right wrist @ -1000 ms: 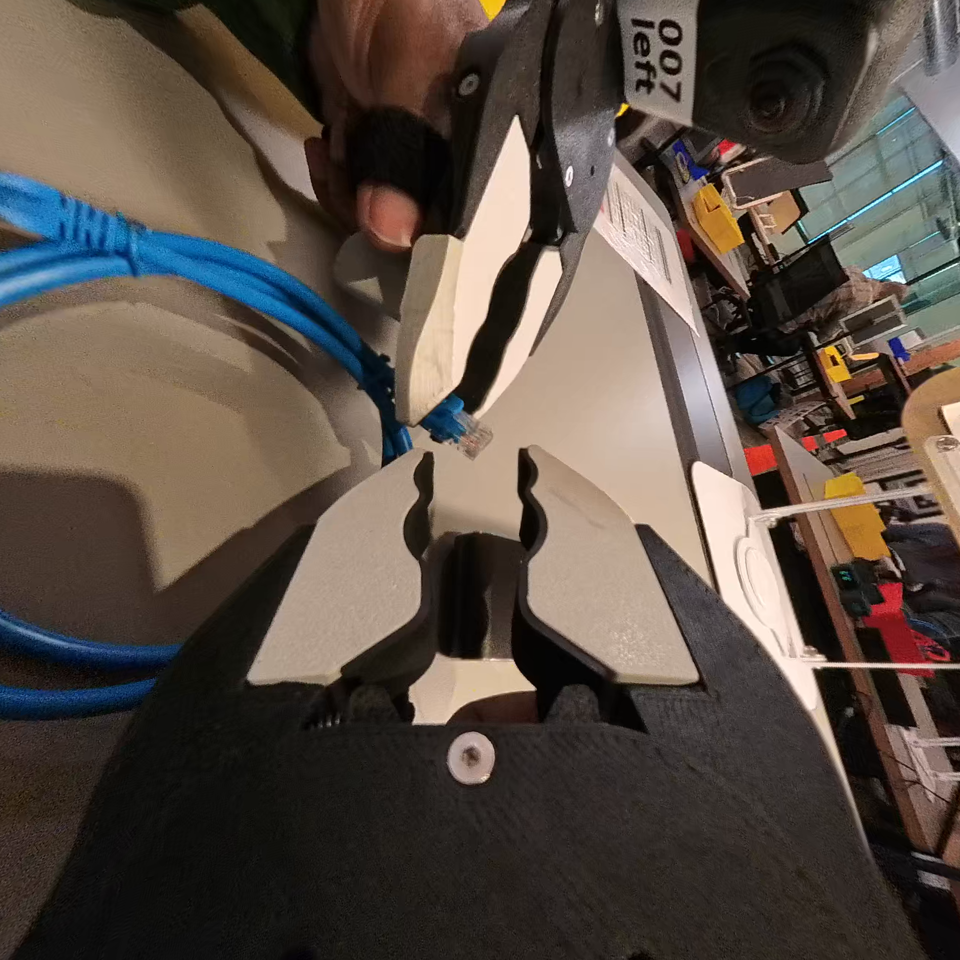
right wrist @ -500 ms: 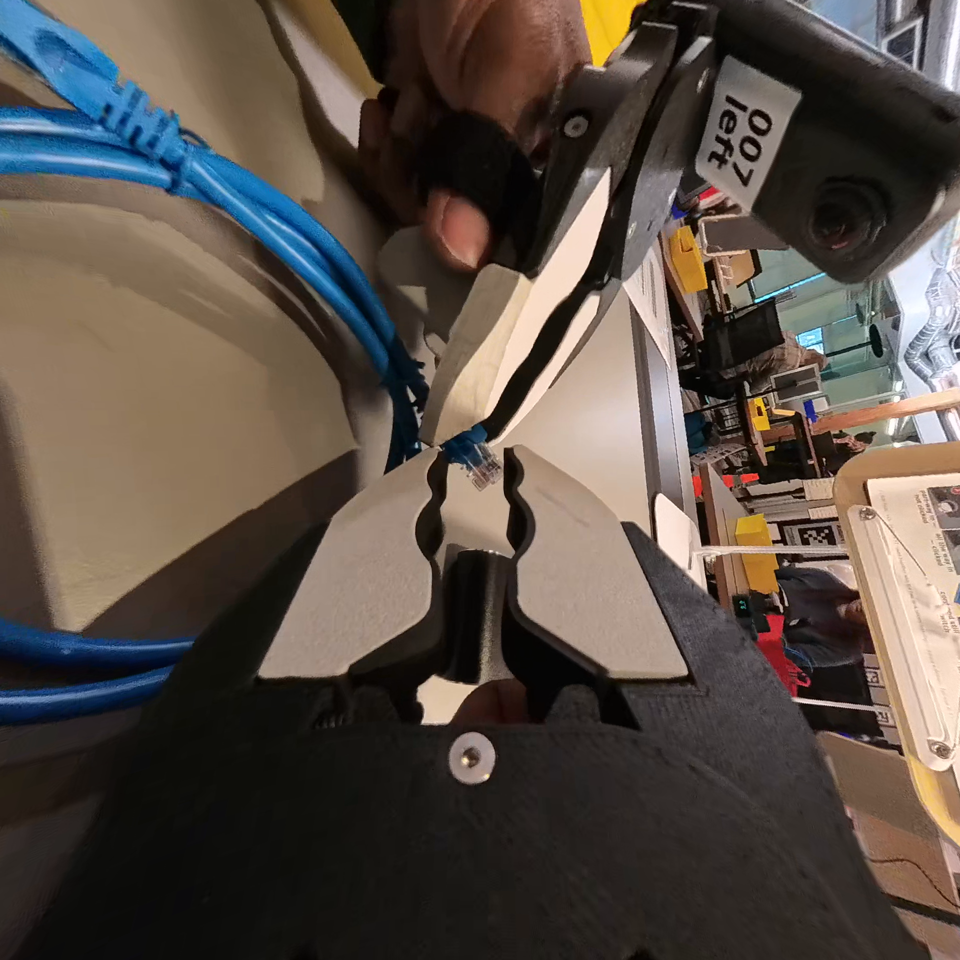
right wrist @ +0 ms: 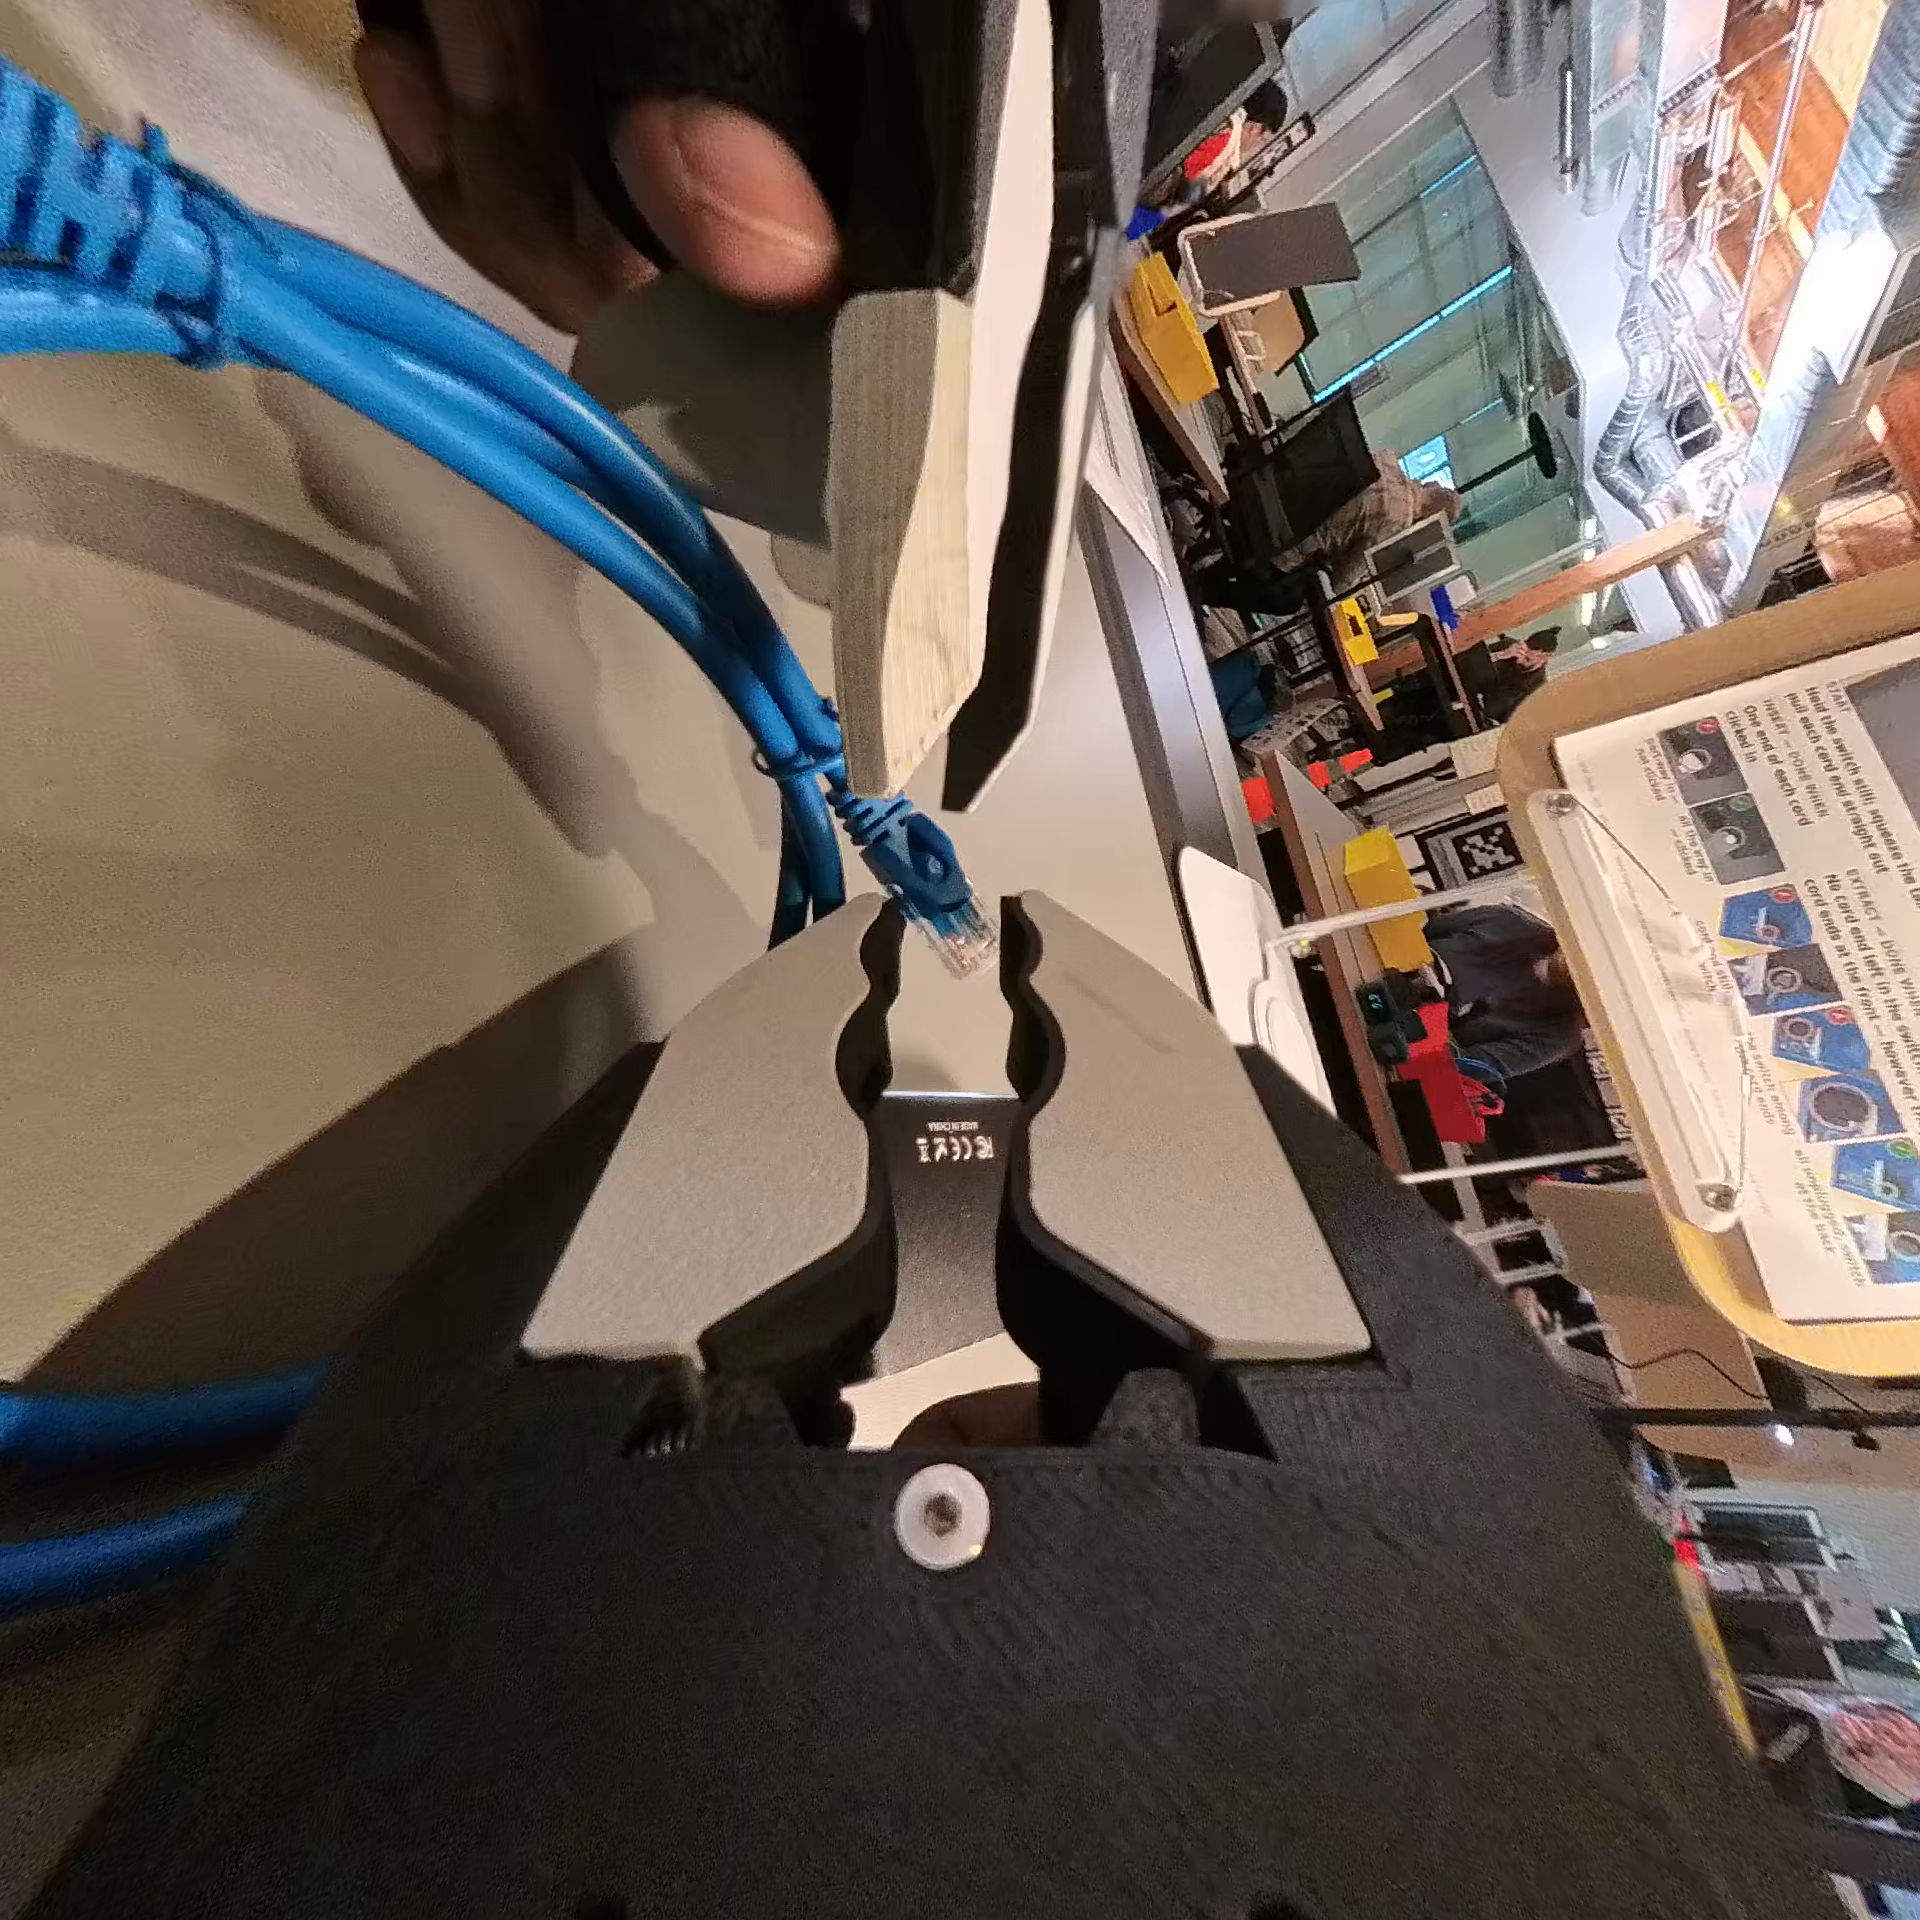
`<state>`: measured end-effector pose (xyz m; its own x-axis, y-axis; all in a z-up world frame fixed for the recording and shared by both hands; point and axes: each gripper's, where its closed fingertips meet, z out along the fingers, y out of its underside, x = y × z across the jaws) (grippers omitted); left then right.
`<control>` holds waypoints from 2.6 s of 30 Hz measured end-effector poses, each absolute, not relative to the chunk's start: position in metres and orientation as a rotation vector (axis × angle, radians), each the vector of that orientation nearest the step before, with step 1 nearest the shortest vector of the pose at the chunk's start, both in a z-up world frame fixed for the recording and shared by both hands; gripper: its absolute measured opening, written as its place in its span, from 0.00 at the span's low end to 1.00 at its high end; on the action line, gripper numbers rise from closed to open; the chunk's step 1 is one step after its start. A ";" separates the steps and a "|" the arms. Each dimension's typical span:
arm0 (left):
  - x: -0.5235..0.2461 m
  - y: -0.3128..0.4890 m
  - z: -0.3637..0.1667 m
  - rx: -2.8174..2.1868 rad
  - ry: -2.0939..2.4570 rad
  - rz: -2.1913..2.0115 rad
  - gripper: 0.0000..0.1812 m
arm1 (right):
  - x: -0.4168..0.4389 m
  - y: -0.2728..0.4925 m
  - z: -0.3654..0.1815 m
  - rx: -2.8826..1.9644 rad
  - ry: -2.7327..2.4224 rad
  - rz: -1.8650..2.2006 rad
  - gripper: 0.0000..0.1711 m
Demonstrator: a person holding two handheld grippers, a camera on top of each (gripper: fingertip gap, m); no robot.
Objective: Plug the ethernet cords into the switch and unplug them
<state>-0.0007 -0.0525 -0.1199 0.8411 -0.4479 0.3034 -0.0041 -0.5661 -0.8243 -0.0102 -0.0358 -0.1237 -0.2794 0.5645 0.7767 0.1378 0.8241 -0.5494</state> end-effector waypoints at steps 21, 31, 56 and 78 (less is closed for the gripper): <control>-0.007 -0.050 -0.143 -2.179 0.476 -0.324 0.12 | -0.016 -0.041 -0.128 -0.644 -1.829 0.463 0.09; -0.010 -0.046 -0.134 -2.067 0.476 -0.368 0.08 | -0.014 -0.035 -0.128 -0.715 -1.835 0.579 0.10; -0.020 -0.043 -0.146 -2.116 0.516 -0.279 0.07 | 0.012 0.014 -0.182 -1.304 -2.341 0.858 0.60; -0.001 -0.046 -0.136 -2.054 0.544 -0.404 0.07 | 0.037 -0.026 -0.097 -0.800 -2.031 1.540 0.00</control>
